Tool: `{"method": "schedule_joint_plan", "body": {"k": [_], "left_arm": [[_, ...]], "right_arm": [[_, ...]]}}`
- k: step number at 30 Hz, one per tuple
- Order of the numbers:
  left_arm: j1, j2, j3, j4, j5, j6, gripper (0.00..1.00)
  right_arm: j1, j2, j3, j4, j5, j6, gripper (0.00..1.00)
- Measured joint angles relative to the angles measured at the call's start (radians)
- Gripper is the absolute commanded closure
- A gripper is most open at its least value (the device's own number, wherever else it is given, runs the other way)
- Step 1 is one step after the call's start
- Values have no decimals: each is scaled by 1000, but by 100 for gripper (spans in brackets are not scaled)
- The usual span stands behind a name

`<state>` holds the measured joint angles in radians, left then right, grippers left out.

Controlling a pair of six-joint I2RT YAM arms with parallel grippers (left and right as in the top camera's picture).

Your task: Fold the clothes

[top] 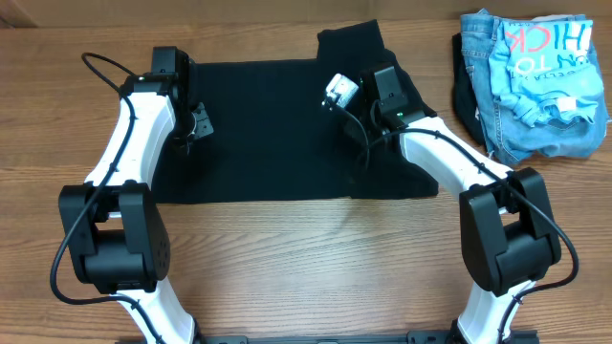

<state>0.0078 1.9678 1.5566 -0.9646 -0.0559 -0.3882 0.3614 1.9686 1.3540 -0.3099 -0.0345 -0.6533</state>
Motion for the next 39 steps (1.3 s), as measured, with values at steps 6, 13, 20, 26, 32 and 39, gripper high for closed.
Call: {"method": "schedule_joint_plan", "body": {"k": [6, 13, 20, 26, 32, 39], "left_arm": [[0, 0, 0, 1, 0, 0, 66], [0, 0, 0, 19, 0, 0, 85], [0, 0, 0, 35, 0, 6, 90], [0, 0, 0, 75, 0, 6, 89], [0, 0, 0, 105, 0, 6, 92], [0, 0, 0, 105, 0, 6, 89]], "right_arm": [[-94, 0, 45, 68, 13, 319, 62], [-269, -116, 162, -562, -60, 592, 96], [-236, -116, 19, -553, -175, 627, 96], [-237, -115, -161, -276, -255, 628, 96], [-236, -115, -239, -137, -274, 631, 96], [-236, -110, -252, -54, -276, 661, 96]]}}
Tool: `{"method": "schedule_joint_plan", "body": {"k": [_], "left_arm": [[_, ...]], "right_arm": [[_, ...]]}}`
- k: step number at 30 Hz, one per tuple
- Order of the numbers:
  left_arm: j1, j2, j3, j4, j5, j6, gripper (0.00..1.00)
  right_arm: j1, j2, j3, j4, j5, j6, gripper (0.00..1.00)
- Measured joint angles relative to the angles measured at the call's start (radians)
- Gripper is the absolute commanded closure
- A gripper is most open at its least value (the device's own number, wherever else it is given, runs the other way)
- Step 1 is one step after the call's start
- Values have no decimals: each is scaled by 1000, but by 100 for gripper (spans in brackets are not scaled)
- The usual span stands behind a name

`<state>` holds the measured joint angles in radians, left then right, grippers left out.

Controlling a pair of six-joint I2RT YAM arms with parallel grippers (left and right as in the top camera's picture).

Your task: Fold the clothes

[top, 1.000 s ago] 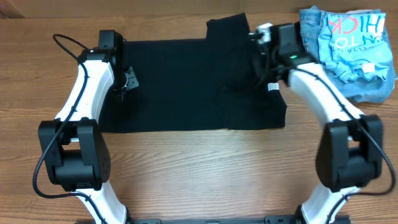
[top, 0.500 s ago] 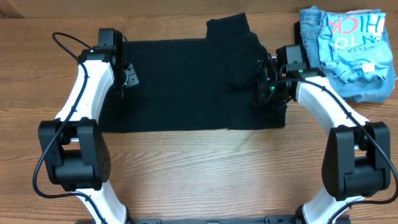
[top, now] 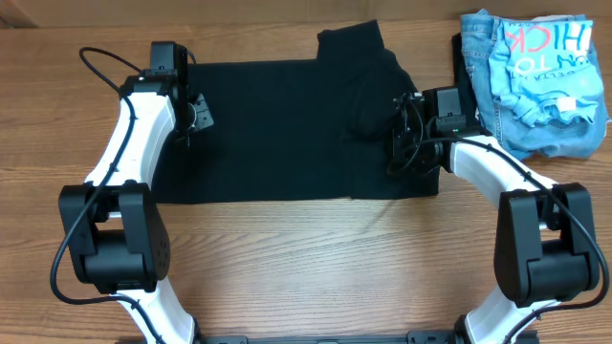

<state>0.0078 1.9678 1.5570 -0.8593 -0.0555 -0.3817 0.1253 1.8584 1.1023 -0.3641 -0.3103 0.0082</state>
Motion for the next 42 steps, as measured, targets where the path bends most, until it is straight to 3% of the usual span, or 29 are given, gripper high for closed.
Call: {"method": "schedule_joint_plan", "body": {"k": [18, 30, 34, 37, 38, 40, 42], "left_arm": [[0, 0, 0, 6, 0, 0, 87], [0, 0, 0, 11, 0, 0, 87], [0, 0, 0, 35, 0, 0, 83], [0, 0, 0, 52, 31, 0, 79], [0, 0, 0, 86, 71, 0, 77], [-2, 0, 0, 148, 136, 1, 67], [-12, 0, 1, 208, 199, 8, 58]], "right_arm": [[0, 71, -4, 101, 4, 17, 96], [1, 73, -10, 494, 35, 59, 96], [1, 82, 123, 409, 30, 70, 96], [1, 84, 403, 142, 77, 66, 96], [1, 86, 493, 77, 110, 66, 83], [2, 86, 652, 17, 167, 65, 47], [1, 86, 709, 47, 192, 66, 39]]}}
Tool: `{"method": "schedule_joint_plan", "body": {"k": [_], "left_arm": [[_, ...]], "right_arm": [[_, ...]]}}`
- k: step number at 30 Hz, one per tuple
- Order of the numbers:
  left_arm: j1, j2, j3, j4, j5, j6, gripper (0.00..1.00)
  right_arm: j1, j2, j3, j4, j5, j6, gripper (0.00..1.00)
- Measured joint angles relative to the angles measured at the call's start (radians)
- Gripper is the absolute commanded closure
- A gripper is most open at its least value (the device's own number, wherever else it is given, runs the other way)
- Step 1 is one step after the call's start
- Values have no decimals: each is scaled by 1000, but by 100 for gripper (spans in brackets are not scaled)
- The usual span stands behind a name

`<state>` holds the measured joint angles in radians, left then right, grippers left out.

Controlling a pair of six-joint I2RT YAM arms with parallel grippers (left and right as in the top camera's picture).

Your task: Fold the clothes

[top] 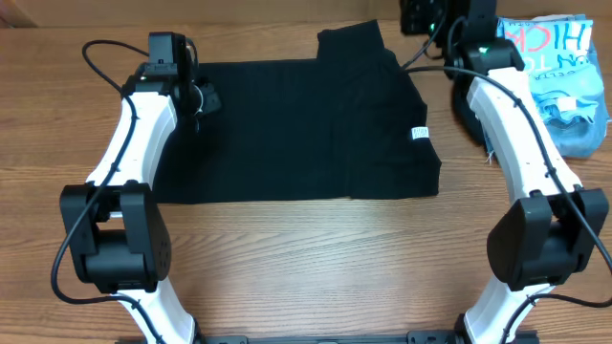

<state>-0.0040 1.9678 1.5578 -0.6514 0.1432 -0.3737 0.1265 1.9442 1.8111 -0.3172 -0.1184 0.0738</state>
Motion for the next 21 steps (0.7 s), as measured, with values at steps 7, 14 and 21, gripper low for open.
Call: {"method": "schedule_joint_plan", "body": {"k": [7, 14, 21], "left_arm": [[-29, 0, 0, 16, 50, 19, 39], [-95, 0, 0, 16, 52, 49, 37], [-140, 0, 0, 5, -6, 70, 34]], "right_arm": [[0, 5, 3, 169, 19, -10, 38], [0, 195, 18, 357, 23, -22, 34], [0, 419, 25, 623, 34, -22, 29]]}}
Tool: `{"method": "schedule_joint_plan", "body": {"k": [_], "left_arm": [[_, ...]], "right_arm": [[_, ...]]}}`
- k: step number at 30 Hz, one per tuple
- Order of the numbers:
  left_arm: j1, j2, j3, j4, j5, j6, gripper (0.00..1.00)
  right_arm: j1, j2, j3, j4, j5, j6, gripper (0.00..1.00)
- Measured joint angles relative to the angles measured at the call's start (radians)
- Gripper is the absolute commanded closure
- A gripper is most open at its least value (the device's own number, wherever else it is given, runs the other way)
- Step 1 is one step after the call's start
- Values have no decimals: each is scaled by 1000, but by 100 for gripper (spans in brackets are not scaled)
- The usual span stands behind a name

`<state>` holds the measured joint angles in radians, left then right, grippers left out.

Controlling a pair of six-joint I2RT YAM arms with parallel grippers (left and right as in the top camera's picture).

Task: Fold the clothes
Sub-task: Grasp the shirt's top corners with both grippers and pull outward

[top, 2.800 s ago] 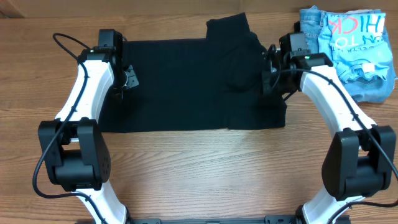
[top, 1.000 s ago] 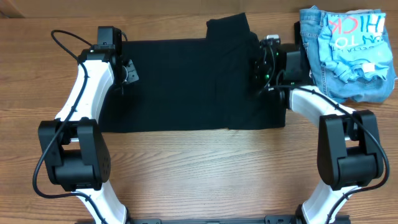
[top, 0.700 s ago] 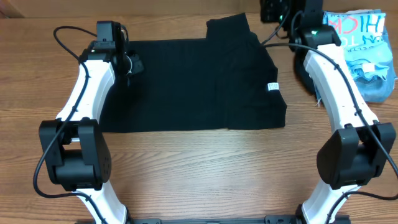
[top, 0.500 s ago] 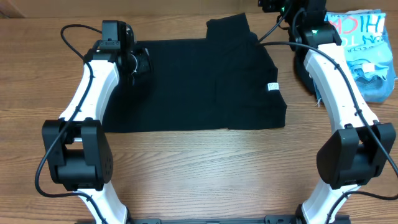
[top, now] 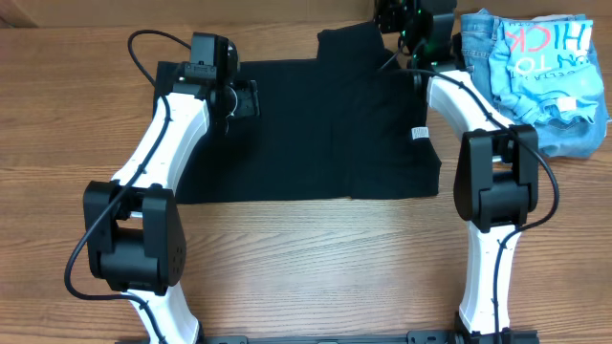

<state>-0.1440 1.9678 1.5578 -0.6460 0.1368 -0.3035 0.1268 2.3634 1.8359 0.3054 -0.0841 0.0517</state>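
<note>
A black garment (top: pixel 306 124) lies spread flat across the middle of the table. One sleeve (top: pixel 350 40) sticks out at the back, and a small white tag (top: pixel 418 134) shows near the right edge. My left gripper (top: pixel 246 99) is over the garment's upper left part, dark against the dark cloth, so its jaws cannot be read. My right gripper (top: pixel 390 13) is at the far edge of the table, just right of the sleeve. It is too small and dark to show whether it is open or shut.
A pile of other clothes sits at the back right: blue jeans (top: pixel 478 67) under a light blue printed shirt (top: pixel 550 67). The wooden table (top: pixel 306 258) runs bare in front of the garment. Both arm bases stand at the near edge.
My left gripper has moved right, from the garment's left edge to over its upper left part. My right gripper has shifted a little left along the table's far edge, closer to the sleeve.
First my right gripper was over the garment's middle with a white bit at its fingers, my left at the left edge. Then the right was at the right side. Later it stood at the far edge, the tag lying on the cloth. Now the left has moved inward.
</note>
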Motion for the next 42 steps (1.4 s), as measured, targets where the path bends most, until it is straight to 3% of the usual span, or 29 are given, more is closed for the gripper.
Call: {"method": "schedule_joint_plan", "body": {"k": [3, 6, 9, 12, 17, 25, 29, 40, 41, 42], "left_arm": [[0, 0, 0, -4, -40, 1, 34], [0, 0, 0, -4, -52, 1, 34], [0, 0, 0, -5, -59, 1, 34], [0, 0, 0, -5, -60, 1, 34], [0, 0, 0, -8, -60, 1, 34], [0, 0, 0, -26, -60, 1, 33], [0, 0, 0, -28, -60, 1, 33], [0, 0, 0, -30, -63, 8, 33], [0, 0, 0, -30, -63, 8, 32], [0, 0, 0, -31, -63, 10, 32]], "right_arm": [[0, 15, 1, -49, 10, 1, 32], [0, 20, 71, -282, 18, 1, 32], [0, 37, 336, -594, 23, 1, 33], [0, 35, 485, -734, 22, 1, 33], [23, 56, 494, -715, 26, 1, 33], [37, 328, 507, -588, 43, 0, 32], [37, 348, 507, -526, 72, 0, 32], [37, 409, 507, -587, 92, -23, 32], [37, 409, 507, -591, 92, -26, 33], [37, 409, 508, -594, 92, -27, 45]]}}
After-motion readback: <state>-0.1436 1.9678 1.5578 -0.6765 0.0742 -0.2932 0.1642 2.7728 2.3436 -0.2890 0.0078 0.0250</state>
